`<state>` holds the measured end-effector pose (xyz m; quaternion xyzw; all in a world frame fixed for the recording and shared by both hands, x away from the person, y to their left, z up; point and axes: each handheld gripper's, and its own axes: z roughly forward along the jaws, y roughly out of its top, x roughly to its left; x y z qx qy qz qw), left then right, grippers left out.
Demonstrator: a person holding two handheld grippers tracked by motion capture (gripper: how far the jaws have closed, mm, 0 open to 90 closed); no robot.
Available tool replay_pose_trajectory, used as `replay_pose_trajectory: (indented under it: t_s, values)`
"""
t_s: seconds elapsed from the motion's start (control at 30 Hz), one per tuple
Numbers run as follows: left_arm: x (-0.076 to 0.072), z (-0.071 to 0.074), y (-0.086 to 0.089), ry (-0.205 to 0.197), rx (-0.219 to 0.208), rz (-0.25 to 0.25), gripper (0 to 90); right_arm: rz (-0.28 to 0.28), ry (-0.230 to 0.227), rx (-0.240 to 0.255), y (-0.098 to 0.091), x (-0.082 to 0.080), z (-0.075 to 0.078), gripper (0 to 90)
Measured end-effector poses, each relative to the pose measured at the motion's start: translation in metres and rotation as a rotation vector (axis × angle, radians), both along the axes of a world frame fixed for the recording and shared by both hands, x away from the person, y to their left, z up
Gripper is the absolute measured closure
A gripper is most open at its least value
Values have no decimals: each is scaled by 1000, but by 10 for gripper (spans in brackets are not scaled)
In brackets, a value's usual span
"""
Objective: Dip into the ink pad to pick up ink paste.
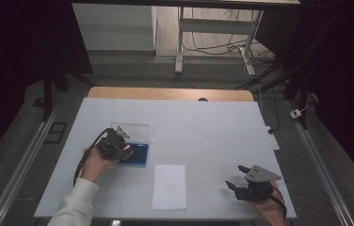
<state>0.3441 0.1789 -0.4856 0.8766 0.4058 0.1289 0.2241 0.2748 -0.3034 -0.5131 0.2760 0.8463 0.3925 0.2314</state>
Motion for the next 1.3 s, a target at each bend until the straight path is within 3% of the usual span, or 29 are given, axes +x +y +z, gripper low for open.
replay_pose_trajectory:
  t_s: [0.33,0.47,0.7,1.1,1.3]
  values:
    - [-1,-1,1,-8,-11,-2,706,-6,2,-1,-3,0,0,251]
    - [-3,1,-1,-30,10,-10,704,-11,-4,1,-4,0,0,254]
    - [-4,6,4,-38,-15,-20,701,-15,2,6,-6,1,-1,256]
    - [-12,26,17,-95,-141,-21,699,-20,-4,6,-8,-1,-1,256]
    - [-18,37,22,-136,-171,-18,698,-20,0,2,-8,-1,-1,257]
